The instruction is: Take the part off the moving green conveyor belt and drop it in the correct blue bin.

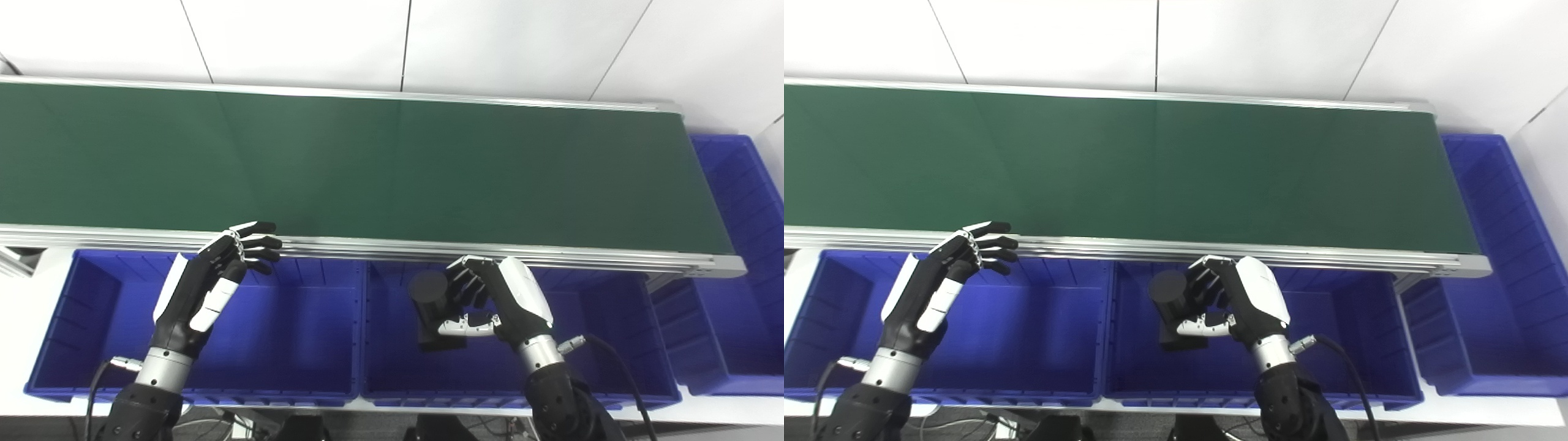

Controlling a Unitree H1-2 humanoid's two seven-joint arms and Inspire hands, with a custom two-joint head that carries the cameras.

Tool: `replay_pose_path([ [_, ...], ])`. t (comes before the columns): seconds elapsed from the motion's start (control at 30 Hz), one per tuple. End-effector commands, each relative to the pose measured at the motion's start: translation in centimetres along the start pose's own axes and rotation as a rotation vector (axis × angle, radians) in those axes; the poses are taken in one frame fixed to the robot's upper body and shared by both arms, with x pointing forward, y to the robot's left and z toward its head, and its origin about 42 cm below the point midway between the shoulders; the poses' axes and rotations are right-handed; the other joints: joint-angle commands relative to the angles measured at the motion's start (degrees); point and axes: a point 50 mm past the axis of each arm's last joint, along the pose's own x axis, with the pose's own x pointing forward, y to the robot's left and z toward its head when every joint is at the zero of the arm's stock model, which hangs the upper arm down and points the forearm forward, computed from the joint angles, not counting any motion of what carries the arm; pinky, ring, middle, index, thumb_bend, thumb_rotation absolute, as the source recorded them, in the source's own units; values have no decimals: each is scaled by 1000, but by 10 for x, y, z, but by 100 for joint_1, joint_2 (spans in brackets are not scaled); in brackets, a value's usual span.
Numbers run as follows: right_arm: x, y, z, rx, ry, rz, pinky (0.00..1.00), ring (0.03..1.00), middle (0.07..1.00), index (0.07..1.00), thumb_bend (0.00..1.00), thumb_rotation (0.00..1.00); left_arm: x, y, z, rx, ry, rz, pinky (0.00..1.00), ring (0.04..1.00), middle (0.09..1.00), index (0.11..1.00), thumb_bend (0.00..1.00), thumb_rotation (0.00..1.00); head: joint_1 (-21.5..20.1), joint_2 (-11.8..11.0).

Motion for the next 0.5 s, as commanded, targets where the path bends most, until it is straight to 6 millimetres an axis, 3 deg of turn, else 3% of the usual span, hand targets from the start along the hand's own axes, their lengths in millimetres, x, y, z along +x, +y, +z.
replay_pose_path([
  [0.0, 3, -5, 9, -3, -56, -26, 333, 424, 496, 543, 495, 0, 6, 4, 10, -1, -48, 3, 540, 625, 688, 755, 698, 897, 20, -12],
  [0.47, 7, -3, 12, -12, -15, 56, 310, 430, 516, 553, 493, 0, 11, 4, 6, 3, -53, -4, 539, 624, 682, 751, 693, 897, 95, -117],
])
